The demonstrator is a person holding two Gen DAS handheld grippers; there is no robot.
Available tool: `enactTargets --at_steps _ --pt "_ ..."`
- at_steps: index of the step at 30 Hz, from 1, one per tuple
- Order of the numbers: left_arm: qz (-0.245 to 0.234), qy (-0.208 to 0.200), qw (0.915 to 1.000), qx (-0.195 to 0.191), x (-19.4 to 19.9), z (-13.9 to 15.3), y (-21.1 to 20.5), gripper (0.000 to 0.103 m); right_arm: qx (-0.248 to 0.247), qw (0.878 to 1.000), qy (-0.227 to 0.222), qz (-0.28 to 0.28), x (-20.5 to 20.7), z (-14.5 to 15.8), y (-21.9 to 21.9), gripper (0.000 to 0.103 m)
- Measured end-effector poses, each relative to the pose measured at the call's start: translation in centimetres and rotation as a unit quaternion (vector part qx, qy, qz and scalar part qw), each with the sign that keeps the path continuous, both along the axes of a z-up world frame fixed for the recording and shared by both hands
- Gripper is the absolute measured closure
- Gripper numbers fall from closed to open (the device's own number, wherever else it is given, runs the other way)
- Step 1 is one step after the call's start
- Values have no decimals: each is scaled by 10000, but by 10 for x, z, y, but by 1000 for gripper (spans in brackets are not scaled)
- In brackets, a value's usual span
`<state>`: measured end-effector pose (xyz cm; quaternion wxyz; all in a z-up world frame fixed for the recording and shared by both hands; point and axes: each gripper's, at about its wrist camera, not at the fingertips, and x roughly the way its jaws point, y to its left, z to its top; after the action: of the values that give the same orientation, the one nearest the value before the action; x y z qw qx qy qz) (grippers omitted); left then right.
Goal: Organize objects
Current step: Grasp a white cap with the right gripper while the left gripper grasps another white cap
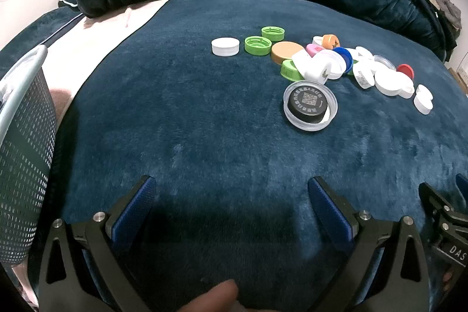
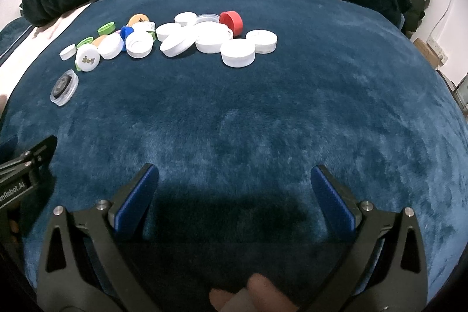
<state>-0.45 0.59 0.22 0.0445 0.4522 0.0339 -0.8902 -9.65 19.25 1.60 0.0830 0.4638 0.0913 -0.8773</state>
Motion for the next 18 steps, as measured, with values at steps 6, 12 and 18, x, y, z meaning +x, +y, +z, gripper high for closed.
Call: enactTargets --at_steps 6,12,18 --pt "9 1 10000 13 1 0 0 0 -2 10000 2 -36 2 -1 -2 0" --pt "9 -30 10000 -33 -1 -1 1 0 21 10000 -2 -43 2 -2 -1 0" --pt "12 -58 10000 6 -1 0 -2 0 9 9998 -199 -71 -6 1 -1 0"
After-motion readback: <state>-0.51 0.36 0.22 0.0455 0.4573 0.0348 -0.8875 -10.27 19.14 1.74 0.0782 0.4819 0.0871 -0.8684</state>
